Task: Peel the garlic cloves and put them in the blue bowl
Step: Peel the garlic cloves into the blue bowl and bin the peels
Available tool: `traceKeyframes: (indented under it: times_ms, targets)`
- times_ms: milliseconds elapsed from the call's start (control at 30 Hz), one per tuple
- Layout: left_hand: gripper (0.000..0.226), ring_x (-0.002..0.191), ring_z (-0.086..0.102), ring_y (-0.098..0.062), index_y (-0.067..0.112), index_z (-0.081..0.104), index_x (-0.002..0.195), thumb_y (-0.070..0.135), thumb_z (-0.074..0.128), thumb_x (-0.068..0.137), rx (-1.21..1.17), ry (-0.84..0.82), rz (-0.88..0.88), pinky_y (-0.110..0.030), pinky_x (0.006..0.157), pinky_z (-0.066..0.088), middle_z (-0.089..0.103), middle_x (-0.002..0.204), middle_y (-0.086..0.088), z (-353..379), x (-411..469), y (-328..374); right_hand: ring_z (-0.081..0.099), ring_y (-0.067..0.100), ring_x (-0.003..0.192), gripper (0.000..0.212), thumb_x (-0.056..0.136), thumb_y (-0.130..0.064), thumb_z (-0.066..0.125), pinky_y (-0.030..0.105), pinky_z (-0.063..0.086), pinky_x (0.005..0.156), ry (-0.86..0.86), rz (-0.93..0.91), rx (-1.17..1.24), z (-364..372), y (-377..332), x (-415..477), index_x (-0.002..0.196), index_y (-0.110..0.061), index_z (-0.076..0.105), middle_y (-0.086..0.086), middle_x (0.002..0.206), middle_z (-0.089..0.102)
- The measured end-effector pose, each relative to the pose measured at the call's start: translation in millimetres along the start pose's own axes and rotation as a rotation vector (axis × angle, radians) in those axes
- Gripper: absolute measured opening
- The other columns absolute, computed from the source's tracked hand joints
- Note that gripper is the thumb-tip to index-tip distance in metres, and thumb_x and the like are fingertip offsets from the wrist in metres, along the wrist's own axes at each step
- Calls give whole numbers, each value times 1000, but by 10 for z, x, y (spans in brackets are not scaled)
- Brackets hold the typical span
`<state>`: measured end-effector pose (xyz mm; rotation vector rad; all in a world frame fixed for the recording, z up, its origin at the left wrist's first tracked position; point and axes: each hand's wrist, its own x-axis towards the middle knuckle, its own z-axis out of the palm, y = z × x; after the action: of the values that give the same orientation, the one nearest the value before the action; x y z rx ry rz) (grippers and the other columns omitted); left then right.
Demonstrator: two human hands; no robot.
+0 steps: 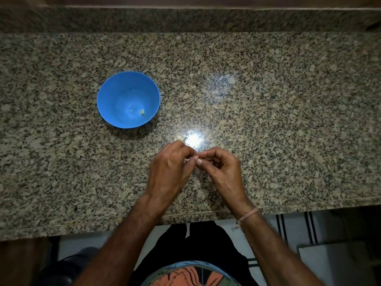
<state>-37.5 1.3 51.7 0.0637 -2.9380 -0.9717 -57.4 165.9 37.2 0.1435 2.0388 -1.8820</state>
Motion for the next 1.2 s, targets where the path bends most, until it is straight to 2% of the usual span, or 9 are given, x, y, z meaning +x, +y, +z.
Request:
traceKeyframes:
  times_ms: [233,433,533,600,700,833,967,1067,1200]
  targets:
    - [21,84,61,-9,16,76,102,32,66,92,-85,-27,-25,-26,71,53,67,96,6,-4,4,-21,75,28,100,14,91,-7,79,48,63,90,6,19,28,9,5,4,103,-4,74,9,103,77]
    - [15,84,61,-2,16,77,104,25,72,93,-163,-63,-46,-17,72,51,66,96,10,-20,24,-68,76,28,99,14,90,-7,79,46,64,90,-4,11,25,8,4,7,103,-3,75,9,102,77]
    - [11,85,61,1,14,78,103,19,75,93,-196,-71,-63,-11,73,47,67,97,9,-19,28,-106,76,26,99,13,91,-5,78,39,63,88,-19,17,48,11,-11,2,102,-2,75,9,102,78]
    - [11,85,62,-2,14,78,102,20,74,94,-193,-65,-73,-17,73,52,67,98,8,-3,27,-121,76,25,98,13,91,-3,78,35,63,87,-25,21,60,19,-13,-3,102,-1,74,9,101,78]
    - [14,84,63,-9,14,74,100,25,69,94,-164,-41,-96,-28,71,57,65,97,6,22,11,-89,75,28,100,16,91,-4,78,39,63,90,-30,40,92,33,1,3,106,-3,73,11,103,77]
    - [20,87,62,-13,15,69,98,32,61,92,-147,-9,-146,-32,73,56,61,98,7,59,-17,-16,73,26,109,21,94,-3,75,39,61,95,-59,73,154,48,-17,-7,114,-8,73,11,110,76]
    - [20,84,61,-7,17,69,96,35,61,92,-240,12,-255,-24,74,53,62,100,8,71,-26,33,70,27,115,19,94,-1,72,35,60,93,-33,139,270,60,12,0,112,-5,72,13,117,74]
    - [7,81,59,0,18,70,93,25,69,95,-310,31,-350,-9,68,45,64,97,10,92,-43,28,72,27,106,21,93,-1,72,31,60,87,5,222,418,50,28,18,113,-4,68,18,117,74]
    - [4,78,60,-1,18,72,91,21,71,94,-319,42,-395,-11,66,47,65,92,10,169,-91,-44,72,22,95,24,92,-1,72,28,61,83,75,265,490,-18,57,44,116,-3,67,19,113,75]
